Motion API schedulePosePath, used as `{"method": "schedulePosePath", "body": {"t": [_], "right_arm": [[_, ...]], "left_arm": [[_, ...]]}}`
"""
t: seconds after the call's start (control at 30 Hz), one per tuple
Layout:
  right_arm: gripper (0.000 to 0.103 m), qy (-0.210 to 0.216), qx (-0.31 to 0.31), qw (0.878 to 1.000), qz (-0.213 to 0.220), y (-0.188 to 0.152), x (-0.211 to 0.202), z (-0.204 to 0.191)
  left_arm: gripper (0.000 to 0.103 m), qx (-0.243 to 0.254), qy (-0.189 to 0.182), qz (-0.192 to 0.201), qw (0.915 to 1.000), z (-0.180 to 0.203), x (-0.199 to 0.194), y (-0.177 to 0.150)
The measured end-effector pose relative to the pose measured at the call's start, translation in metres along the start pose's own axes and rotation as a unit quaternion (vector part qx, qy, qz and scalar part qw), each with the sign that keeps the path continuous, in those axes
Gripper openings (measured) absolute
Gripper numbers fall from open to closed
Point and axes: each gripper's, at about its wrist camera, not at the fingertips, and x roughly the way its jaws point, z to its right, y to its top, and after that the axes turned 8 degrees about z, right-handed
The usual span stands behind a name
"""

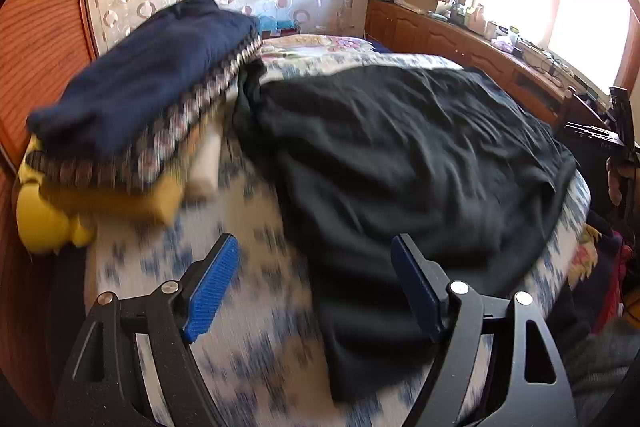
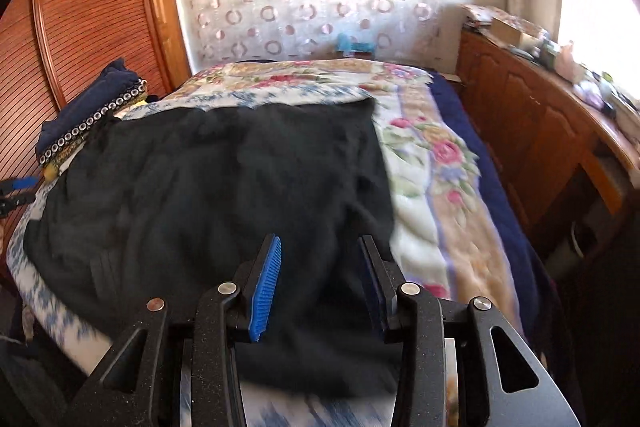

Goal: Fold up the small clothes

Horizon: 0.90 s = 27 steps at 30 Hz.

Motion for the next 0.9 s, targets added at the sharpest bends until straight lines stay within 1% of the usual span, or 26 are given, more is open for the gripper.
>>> {"method": "schedulePosePath", "body": {"t": [0.1,0.17,0.2,0.23,0.27,0.3,0.33,0.37,0.4,0.47,0.5,0.53,0.57,0.6,0.63,0.67,0.7,0.77,0.9], "right_arm": [[0.042,-0.019,0.011,1.0,-0.01,-0.022,-0.019,0.019],[0.042,-0.027,0.023,0.999,-0.018,-0.029,-0.026,0.029],[0.042,-0.029,0.031,0.999,-0.021,-0.031,-0.026,0.033],[0.042,-0.028,0.041,0.998,-0.025,-0.033,-0.026,0.039],[0.042,-0.026,0.049,0.998,-0.028,-0.034,-0.027,0.041],[0.042,-0.021,0.058,0.998,-0.032,-0.035,-0.025,0.044],[0.042,-0.017,0.064,0.997,-0.035,-0.035,-0.023,0.046],[0.042,-0.016,0.068,0.997,-0.038,-0.036,-0.018,0.039],[0.042,-0.016,0.072,0.996,-0.041,-0.037,-0.017,0.037],[0.042,-0.014,0.083,0.996,-0.044,-0.039,-0.013,0.038],[0.042,-0.011,0.087,0.995,-0.042,-0.039,-0.013,0.039],[0.042,-0.009,0.089,0.995,-0.04,-0.038,-0.012,0.038],[0.04,-0.009,0.089,0.995,-0.039,-0.04,-0.013,0.033],[0.026,-0.007,0.089,0.995,-0.036,-0.041,-0.015,0.032],[0.019,0.0,0.089,0.995,-0.033,-0.042,-0.018,0.032],[0.009,0.007,0.089,0.996,-0.032,-0.045,-0.017,0.033],[0.006,0.003,0.088,0.996,-0.03,-0.05,-0.017,0.035],[0.004,0.012,0.093,0.995,-0.026,-0.053,-0.015,0.037],[0.004,0.012,0.096,0.995,0.008,-0.05,-0.03,0.039]], "left_arm": [[0.079,-0.015,-0.005,-0.007,0.9998,0.003,-0.01,-0.022],[0.076,-0.031,0.007,-0.011,0.9994,0.004,-0.014,-0.032],[0.073,-0.041,0.008,-0.012,0.9991,0.003,-0.016,-0.035],[0.067,-0.048,0.005,-0.013,0.9988,0.003,-0.016,-0.036],[0.064,-0.054,-0.001,-0.011,0.9985,0.005,-0.019,-0.039],[0.061,-0.055,-0.005,-0.009,0.9984,0.006,-0.02,-0.041],[0.056,-0.054,-0.007,-0.008,0.9985,0.008,-0.021,-0.043],[0.054,-0.053,-0.009,-0.009,0.9985,0.01,-0.021,-0.045],[0.047,-0.053,-0.009,-0.01,0.9985,0.012,-0.021,-0.048],[0.036,-0.053,-0.006,-0.016,0.9984,0.014,-0.019,-0.052],[0.035,-0.048,-0.001,-0.015,0.9987,0.015,-0.02,-0.055],[0.028,-0.043,0.004,-0.014,0.999,0.017,-0.02,-0.056],[0.015,-0.039,0.01,-0.015,0.9991,0.019,-0.02,-0.056],[0.011,-0.038,0.015,-0.016,0.999,0.02,-0.02,-0.056],[0.005,-0.038,0.019,-0.013,0.999,0.021,-0.022,-0.056],[0.004,-0.037,0.018,-0.007,0.9991,0.022,-0.025,-0.054],[0.003,-0.041,0.01,0.0,0.9991,0.022,-0.029,-0.053],[0.003,-0.046,0.003,0.016,0.9988,0.023,-0.042,-0.046],[0.003,-0.041,-0.005,0.05,0.9979,0.026,-0.074,-0.03]]}}
